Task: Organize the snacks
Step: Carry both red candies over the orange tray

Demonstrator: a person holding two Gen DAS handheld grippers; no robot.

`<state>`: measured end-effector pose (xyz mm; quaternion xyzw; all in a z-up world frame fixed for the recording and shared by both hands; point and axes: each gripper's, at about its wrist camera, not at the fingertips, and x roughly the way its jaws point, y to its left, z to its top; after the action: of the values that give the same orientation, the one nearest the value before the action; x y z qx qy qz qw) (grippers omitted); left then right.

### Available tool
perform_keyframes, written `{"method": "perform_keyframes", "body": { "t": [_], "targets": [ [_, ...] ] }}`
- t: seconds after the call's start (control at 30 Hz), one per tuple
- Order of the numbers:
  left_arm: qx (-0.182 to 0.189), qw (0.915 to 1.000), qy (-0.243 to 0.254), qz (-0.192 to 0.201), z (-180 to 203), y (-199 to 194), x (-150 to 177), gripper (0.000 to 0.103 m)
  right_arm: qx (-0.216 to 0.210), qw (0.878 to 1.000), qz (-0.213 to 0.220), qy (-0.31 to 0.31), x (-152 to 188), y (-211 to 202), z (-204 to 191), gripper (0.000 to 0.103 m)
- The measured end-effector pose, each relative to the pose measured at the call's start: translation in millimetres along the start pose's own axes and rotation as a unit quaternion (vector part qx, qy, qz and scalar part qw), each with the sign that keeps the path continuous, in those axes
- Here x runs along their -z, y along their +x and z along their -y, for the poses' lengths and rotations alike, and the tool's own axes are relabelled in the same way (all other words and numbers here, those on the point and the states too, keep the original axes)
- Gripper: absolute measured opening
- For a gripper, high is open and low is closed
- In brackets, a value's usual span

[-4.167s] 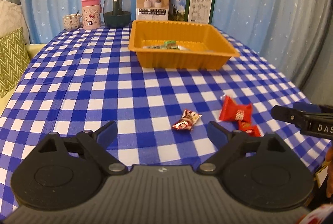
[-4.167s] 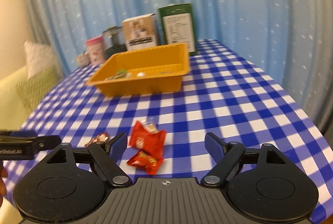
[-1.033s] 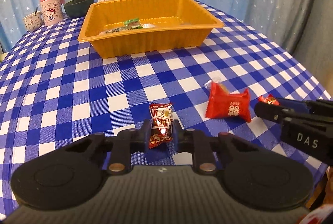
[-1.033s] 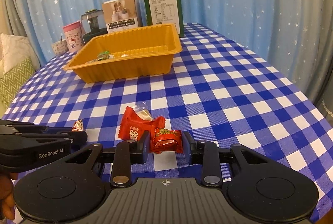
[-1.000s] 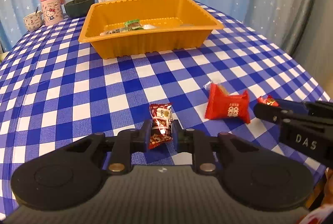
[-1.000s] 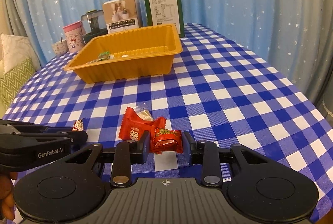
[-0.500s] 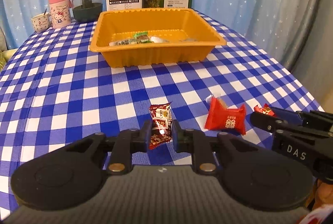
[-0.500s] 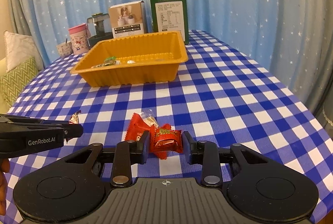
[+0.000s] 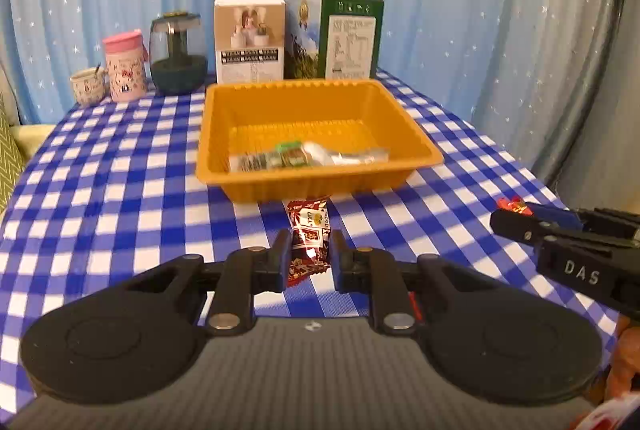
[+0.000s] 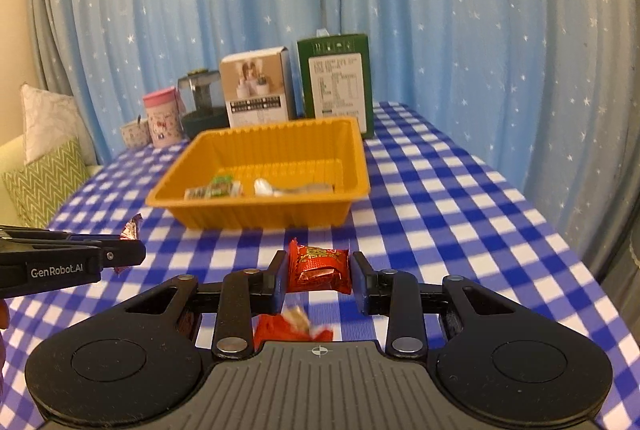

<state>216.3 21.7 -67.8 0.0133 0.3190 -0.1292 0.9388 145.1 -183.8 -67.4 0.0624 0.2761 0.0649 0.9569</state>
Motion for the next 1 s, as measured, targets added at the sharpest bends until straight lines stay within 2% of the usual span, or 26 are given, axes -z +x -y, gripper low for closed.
{"method": "perform_keyframes", "body": {
  "t": [0.5,0.83,1.0],
  "targets": [
    [0.004,0.9998,-0.009,0.019,-21.8,31.7,-55.5,0.018,-0.022,0.999,0.031,-0.014,-69.1,38.2,-2.2,0.033],
    [0.008,0.9991,-0.034,0.023,-37.5,60.3,-79.8,0.018,-0.024,0.999,0.033,0.018,-96.4,82.8,3.0,0.033],
    [0.006,0.9988,-0.042,0.024,-44.5,74.9,-89.3,0.018,-0.022,0.999,0.031,0.015,-103.6,105.5,-0.9,0.033]
  ]
}}
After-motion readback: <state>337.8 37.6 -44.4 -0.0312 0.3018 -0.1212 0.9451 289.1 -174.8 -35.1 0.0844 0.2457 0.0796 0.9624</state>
